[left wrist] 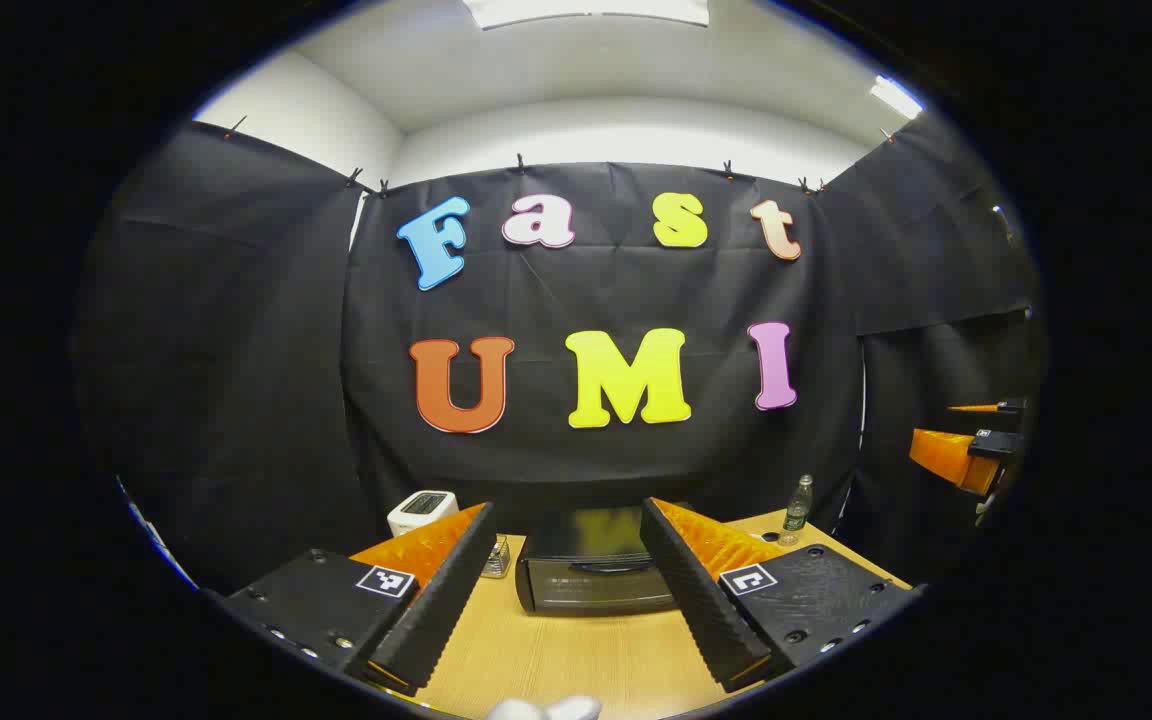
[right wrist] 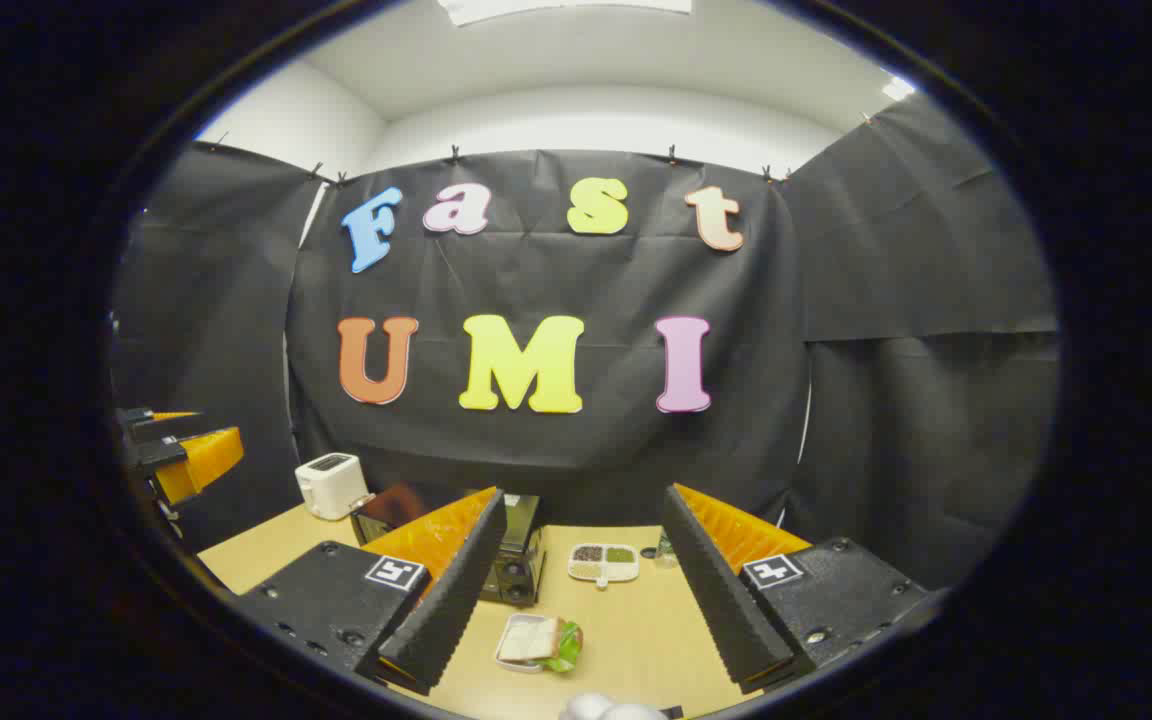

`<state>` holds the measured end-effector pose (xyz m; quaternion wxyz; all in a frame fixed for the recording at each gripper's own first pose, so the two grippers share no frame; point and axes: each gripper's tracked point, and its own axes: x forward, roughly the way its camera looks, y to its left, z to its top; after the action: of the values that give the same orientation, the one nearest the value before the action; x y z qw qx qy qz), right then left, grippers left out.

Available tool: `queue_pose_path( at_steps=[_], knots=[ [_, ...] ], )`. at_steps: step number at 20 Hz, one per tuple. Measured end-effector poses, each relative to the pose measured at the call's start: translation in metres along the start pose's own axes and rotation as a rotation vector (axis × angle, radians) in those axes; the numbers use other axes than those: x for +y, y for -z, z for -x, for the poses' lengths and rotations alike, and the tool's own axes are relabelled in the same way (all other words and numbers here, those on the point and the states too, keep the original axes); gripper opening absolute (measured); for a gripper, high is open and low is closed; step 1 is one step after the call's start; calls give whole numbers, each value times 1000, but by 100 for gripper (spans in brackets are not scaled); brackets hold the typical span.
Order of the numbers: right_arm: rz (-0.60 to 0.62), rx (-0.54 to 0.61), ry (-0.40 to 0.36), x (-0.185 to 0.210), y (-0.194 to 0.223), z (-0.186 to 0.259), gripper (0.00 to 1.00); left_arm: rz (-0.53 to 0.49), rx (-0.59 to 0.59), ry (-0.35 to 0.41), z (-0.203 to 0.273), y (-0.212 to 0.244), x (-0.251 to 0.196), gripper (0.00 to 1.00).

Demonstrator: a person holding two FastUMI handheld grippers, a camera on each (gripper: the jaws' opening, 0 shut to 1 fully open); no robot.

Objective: Open the electric oven with the left hand, put the food in, and close the electric oven.

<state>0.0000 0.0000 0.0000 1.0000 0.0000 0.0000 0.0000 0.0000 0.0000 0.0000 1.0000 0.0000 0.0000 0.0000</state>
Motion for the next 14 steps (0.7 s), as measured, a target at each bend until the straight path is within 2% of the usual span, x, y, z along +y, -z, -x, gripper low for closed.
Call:
queue_pose_path(
  at_steps=[7, 8, 9, 10, 14],
  knots=[
    [15, -10, 5, -3, -1, -1, 96, -19, -1, -6, -4, 2, 0, 95],
    [18, -7, 5, -3, -1, -3, 100, -19, -2, -7, -5, 3, 2, 95],
    [19, -7, 4, -4, 0, -4, 100, -15, -4, -7, -6, 2, 1, 95],
    [19, -5, 4, -3, 0, -5, 96, -14, -5, -9, -6, 1, 0, 95],
    [20, -4, -3, 0, 0, -10, 96, -17, -11, -12, -6, -1, 1, 95]
  ],
)
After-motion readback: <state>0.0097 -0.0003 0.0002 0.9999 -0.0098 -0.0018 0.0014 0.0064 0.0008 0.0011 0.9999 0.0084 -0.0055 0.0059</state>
